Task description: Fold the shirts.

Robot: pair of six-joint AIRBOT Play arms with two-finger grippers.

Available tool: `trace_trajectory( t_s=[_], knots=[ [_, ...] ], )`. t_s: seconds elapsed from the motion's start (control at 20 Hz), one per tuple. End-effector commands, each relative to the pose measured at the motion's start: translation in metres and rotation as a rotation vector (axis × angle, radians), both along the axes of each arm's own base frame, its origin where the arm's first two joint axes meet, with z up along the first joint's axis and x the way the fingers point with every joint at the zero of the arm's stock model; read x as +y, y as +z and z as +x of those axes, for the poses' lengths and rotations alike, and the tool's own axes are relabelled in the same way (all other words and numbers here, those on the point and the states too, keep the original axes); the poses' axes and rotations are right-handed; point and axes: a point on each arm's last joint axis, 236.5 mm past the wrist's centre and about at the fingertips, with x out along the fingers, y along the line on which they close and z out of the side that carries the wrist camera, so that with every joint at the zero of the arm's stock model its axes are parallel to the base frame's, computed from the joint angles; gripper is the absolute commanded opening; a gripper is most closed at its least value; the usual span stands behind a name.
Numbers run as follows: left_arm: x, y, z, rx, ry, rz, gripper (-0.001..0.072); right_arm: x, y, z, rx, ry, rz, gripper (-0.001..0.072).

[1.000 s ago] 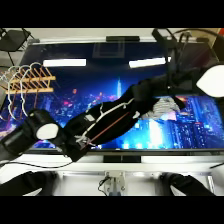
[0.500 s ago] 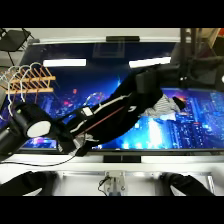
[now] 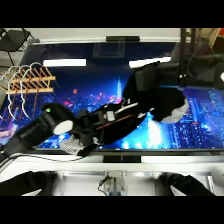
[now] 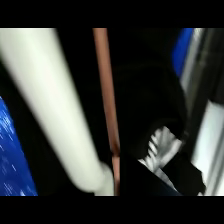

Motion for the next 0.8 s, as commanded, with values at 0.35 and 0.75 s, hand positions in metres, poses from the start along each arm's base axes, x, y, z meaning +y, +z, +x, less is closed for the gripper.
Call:
trace_trajectory(
  t_s=[0.35,0.75],
  knots=[
    [-0.045,-0.025,0.065,-0.002,0.31,-0.23,0.0051,-0.004,-0.005,0.0,0.036,-0.031,-0.002,0.0062],
    [-0.027,-0.021,0.041,0.062,0.222,-0.161,0.0051,-0.076,0.004,0.04,-0.084,-0.347,-0.134,0.0674]
  ],
)
